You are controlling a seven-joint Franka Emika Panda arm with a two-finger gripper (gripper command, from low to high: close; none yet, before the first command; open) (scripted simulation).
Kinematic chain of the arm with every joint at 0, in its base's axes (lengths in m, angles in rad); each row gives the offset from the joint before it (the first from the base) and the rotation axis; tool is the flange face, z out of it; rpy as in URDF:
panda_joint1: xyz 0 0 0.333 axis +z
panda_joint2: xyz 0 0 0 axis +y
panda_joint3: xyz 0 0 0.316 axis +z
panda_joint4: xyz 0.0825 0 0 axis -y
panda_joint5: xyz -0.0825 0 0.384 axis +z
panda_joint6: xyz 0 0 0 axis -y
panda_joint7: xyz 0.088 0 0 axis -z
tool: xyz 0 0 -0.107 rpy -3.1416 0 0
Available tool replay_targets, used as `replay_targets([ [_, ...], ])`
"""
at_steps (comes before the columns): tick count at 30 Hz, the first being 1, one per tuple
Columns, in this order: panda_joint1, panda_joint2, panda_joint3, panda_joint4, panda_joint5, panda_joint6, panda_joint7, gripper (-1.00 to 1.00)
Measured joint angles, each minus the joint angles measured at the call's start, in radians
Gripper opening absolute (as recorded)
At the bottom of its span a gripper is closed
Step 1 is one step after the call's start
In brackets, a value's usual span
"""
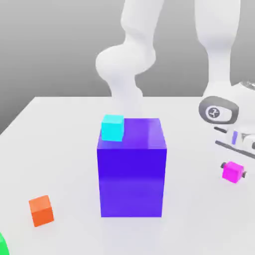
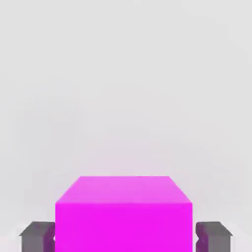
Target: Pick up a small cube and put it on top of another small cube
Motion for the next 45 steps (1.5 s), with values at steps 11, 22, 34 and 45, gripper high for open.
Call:
replay_targets([
  [11, -0.066, -0.227, 0.073, 0.0, 0.193, -0.181, -0.103, -1.0],
  [22, -0.43, -0.111, -0.205, 0.261, 0.377, -0.349, -0.196, -1.0],
  [34, -0.777, -0.029, -0.441, 0.457, 0.504, -0.475, -0.282, -1.0],
  [45, -0.999, 0.175, -0.514, 0.563, 0.573, -0.455, -0.373, 1.0],
])
